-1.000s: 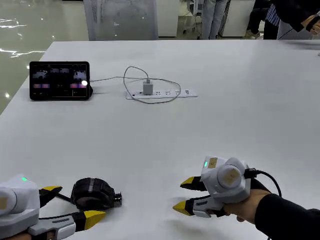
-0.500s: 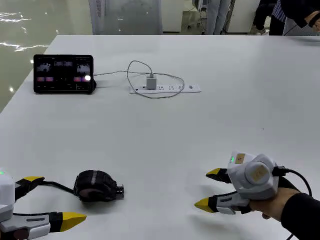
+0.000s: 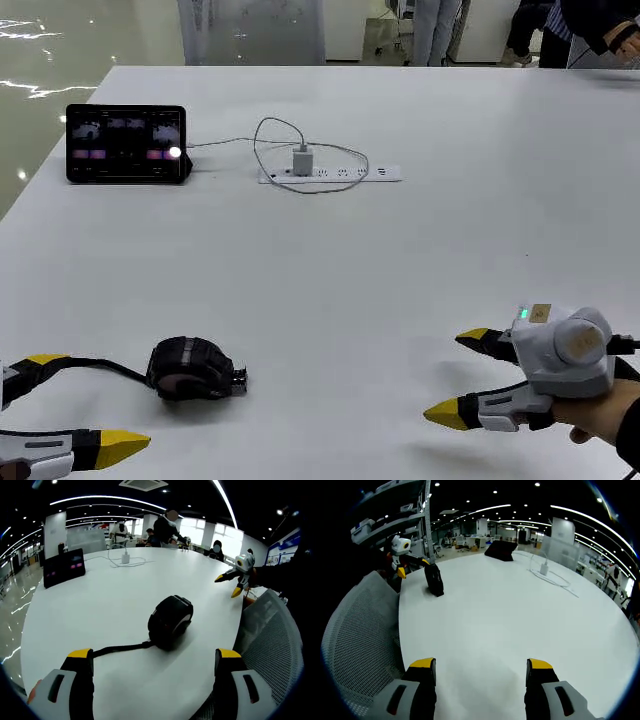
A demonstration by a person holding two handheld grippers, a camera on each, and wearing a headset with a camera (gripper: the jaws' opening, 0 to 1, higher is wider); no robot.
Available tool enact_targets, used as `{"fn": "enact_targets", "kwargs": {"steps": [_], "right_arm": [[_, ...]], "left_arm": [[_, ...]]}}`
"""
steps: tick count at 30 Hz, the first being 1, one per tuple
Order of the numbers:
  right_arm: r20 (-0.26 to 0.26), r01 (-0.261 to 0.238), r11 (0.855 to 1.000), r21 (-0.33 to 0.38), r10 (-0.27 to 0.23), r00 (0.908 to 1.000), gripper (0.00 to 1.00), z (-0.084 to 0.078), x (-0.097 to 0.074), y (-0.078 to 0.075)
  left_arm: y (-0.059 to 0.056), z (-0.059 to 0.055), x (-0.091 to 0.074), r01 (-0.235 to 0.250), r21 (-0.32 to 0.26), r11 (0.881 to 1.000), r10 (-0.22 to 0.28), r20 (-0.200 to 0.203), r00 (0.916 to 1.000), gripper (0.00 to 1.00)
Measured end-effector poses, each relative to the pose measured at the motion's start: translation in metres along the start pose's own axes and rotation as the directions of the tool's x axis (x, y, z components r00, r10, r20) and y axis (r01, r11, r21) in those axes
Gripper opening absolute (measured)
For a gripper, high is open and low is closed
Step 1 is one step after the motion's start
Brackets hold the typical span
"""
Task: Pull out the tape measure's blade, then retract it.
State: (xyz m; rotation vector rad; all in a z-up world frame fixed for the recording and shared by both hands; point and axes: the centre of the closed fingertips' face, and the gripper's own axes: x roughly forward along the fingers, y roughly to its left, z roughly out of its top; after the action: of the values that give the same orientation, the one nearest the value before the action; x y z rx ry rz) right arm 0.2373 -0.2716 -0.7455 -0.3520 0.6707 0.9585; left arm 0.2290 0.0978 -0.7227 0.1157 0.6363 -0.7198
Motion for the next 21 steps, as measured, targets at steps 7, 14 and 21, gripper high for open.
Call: {"fn": "enact_targets", "kwargs": {"steps": [7, 14, 21], "right_arm": [[0.008, 0.024, 0.999, 0.033, -0.025, 0.9997, 0.81, -0.01, -0.01, -0.009], [0.006, 0.024, 0.998, 0.05, -0.025, 0.9997, 0.89, -0.022, -0.018, -0.011], [0.017, 0.055, 0.998, 0.035, -0.055, 0.9983, 0.99, -0.023, -0.027, -0.016]], "left_arm": [[-0.002, -0.004, -0.003, 0.012, 0.027, 1.0, -0.011, -0.018, 0.9998, 0.99], [0.001, 0.002, -0.005, 0.008, 0.048, 0.999, -0.007, -0.012, 0.9999, 0.99], [0.005, 0.004, -0.007, 0.007, 0.057, 0.998, -0.006, -0.012, 0.9999, 0.99]]}}
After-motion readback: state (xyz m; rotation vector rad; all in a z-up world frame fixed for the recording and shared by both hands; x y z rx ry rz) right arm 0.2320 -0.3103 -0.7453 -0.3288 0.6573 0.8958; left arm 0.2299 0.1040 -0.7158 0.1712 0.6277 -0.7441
